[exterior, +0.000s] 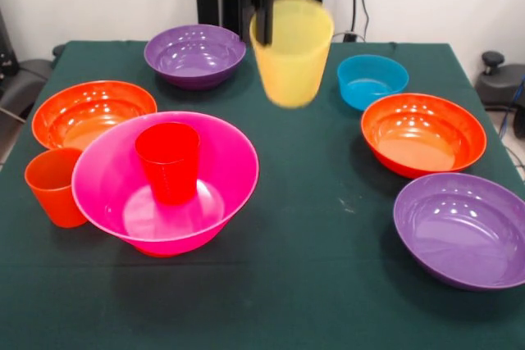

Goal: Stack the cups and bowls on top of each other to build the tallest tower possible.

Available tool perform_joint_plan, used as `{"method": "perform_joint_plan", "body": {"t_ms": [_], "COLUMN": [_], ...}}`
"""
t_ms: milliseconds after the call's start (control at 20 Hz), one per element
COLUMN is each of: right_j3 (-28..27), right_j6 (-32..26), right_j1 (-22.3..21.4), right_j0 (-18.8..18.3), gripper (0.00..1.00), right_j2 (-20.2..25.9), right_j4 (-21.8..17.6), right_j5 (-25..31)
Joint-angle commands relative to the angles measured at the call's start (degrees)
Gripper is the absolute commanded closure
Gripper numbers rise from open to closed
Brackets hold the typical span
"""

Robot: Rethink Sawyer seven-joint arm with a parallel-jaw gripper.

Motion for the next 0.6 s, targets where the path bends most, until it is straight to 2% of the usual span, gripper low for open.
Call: {"method": "perform_joint_plan", "body": {"t_ms": [50,200,450,600], "right_j3": [-2.64,-3.62,-7.01,-7.64], "right_j6": [6.20,6.74,6.43,5.51], "right_j1": [8.94,11.89,19.29,20.83], "right_j0": [2.00,2.44,3.09,2.72], "gripper": [1.00,1.00,1.00,1.00], "right_j2": [-1.32,-1.62,-3.59,-4.19], "right_j4": [-4.44,-4.19,-4.66,-4.38], "right_j5": [-5.98,-9.44,-15.79,-17.14]}}
